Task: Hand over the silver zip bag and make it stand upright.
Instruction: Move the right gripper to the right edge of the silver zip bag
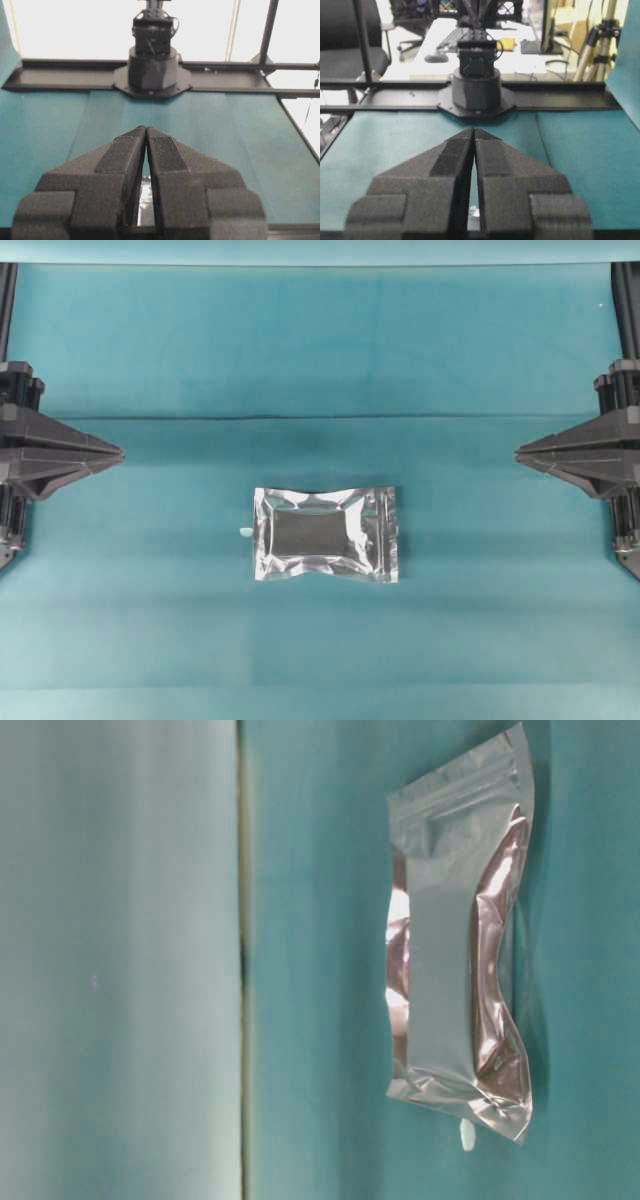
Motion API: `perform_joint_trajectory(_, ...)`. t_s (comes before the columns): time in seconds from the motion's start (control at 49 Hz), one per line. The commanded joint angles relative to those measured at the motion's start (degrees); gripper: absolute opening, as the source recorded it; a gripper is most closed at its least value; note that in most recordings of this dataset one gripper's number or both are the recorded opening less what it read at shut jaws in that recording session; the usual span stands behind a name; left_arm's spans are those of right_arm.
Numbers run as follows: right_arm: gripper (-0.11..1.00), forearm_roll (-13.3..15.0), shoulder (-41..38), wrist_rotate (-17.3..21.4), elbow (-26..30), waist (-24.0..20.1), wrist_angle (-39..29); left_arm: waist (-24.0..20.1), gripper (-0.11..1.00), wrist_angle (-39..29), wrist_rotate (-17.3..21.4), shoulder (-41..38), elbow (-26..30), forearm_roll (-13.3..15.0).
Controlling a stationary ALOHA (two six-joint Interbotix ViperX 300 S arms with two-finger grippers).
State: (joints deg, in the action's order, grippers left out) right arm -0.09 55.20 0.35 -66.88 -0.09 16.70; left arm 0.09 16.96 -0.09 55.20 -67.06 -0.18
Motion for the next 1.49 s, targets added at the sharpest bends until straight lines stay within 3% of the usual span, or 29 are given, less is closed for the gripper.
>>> perform_joint_trajectory(0.0, 0.15, -0.35, -0.79, 0.70, 0.70, -0.53, 0.26, 0.26, 0.14, -1.14, -1.05, -2.55, 1.85, -0.79)
perform_joint_trajectory(0.102, 0.07, -6.68, -2.72, 3.96, 1.85, -0.79, -2.64, 0.26, 0.03, -2.72, -2.02, -5.45, 3.60, -0.79)
perform_joint_trajectory(0.184, 0.00, -9.93, -4.75, 7.82, 2.55, -0.79, -5.71, 0.70, -0.05, -3.87, -2.20, -7.73, 4.83, -0.79)
perform_joint_trajectory(0.429, -0.01, -12.04, -11.69, 20.57, 4.04, -1.14, -11.60, 2.90, -0.07, -12.39, -2.11, -14.50, 9.05, -0.79)
perform_joint_trajectory(0.531, -0.01, -13.36, -15.91, 27.77, 4.48, -0.53, -12.39, 2.90, -0.07, -14.59, -1.85, -16.96, 10.63, -0.79)
perform_joint_trajectory(0.674, 0.01, -17.49, -22.50, 39.20, 4.92, 0.00, -12.92, 2.90, -0.07, -15.12, -1.67, -19.25, 11.95, -0.79)
perform_joint_trajectory(0.776, 0.05, -18.02, -27.25, 46.76, 5.27, -0.35, -12.13, 2.90, -0.07, -15.21, -1.67, -20.21, 12.39, -0.79)
perform_joint_trajectory(0.878, 0.13, -18.11, -32.08, 53.53, 6.68, -0.97, -10.99, 2.90, -0.07, -15.21, -1.67, -20.92, 12.74, -0.79)
perform_joint_trajectory(0.94, 0.23, -18.02, -34.45, 55.72, 7.47, -1.32, -10.20, 2.90, -0.07, -15.38, -1.67, -21.27, 12.83, -0.79)
perform_joint_trajectory(1.124, 0.77, -18.28, -41.13, 58.18, 10.63, -1.93, -10.11, 2.90, -0.07, -16.26, -1.67, -21.27, 12.83, -0.79)
perform_joint_trajectory(1.205, 0.94, -18.28, -44.03, 58.36, 11.87, -1.93, -10.02, 2.90, -0.07, -17.05, -1.93, -21.27, 12.83, -0.79)
perform_joint_trajectory(1.267, 0.99, -18.28, -45.88, 58.80, 12.22, -1.93, -9.84, 2.90, -0.07, -17.40, -2.02, -21.27, 12.83, -0.79)
perform_joint_trajectory(1.471, 0.99, -18.28, -51.06, 60.73, 12.04, -2.37, -7.56, 2.99, -0.07, -17.67, -2.11, -21.27, 12.74, -0.79)
